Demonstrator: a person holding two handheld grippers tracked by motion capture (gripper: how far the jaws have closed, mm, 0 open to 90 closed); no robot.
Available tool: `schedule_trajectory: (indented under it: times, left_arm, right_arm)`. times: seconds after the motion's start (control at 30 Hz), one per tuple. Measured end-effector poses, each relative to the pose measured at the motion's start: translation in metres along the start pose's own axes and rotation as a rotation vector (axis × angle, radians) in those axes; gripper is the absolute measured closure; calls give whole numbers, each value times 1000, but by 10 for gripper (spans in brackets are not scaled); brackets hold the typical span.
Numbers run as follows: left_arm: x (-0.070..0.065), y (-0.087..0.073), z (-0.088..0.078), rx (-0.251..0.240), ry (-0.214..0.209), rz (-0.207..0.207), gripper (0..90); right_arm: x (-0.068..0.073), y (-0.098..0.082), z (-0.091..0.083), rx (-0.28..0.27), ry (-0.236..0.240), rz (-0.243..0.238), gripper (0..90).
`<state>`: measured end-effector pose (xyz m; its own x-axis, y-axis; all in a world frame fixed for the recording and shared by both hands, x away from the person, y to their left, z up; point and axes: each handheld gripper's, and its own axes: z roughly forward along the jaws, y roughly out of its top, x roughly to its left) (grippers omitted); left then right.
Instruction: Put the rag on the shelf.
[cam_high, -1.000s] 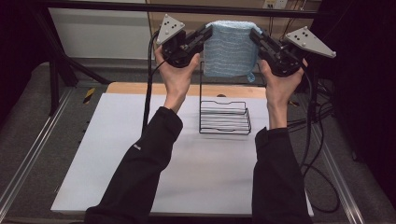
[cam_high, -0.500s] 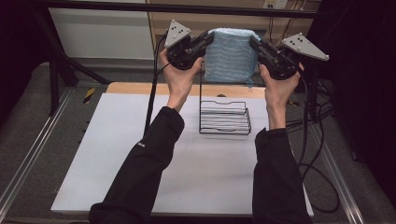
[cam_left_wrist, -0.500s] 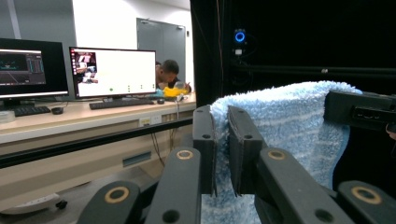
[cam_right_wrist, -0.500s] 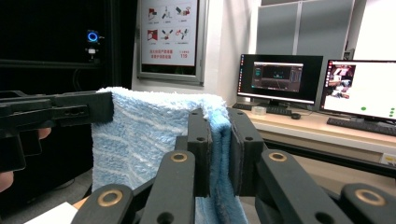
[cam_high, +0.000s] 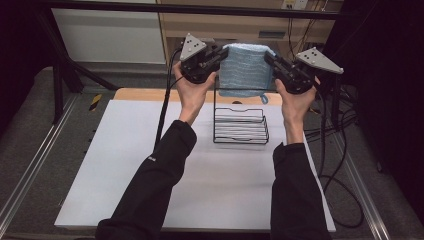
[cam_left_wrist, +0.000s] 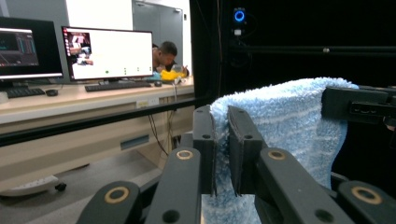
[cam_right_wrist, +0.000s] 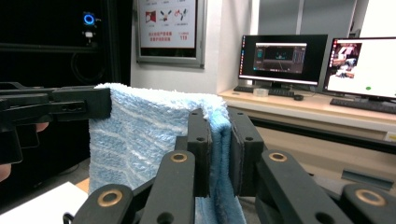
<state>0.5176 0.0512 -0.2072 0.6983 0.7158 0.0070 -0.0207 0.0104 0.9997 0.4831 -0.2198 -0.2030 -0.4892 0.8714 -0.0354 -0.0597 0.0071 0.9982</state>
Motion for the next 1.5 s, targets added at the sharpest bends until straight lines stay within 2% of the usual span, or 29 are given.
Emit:
schedule_trajectory:
  times: [0.23, 0.5, 0.93, 1.13, 1.3, 1.5]
  left_arm:
    - [-1, -12, -1, 25, -23, 1, 825]
    - [-7, -16, -3, 61, -60, 18, 824]
    - [-13, -19, -14, 96, -119, 40, 820]
    - [-14, -22, -20, 128, -143, 48, 817]
    - [-17, -23, -25, 142, -158, 68, 814]
    - [-20, -24, -28, 189, -175, 63, 806]
  right_arm:
    - [-1, -13, -4, 30, 5, 7, 805]
    - [-4, -22, -14, 57, 13, 14, 803]
    - [-4, -22, -30, 99, 54, 1, 796]
    - [-2, -24, -35, 121, 73, -7, 793]
    - [-1, -26, -40, 136, 84, -2, 792]
    - [-1, -29, -43, 158, 100, 6, 792]
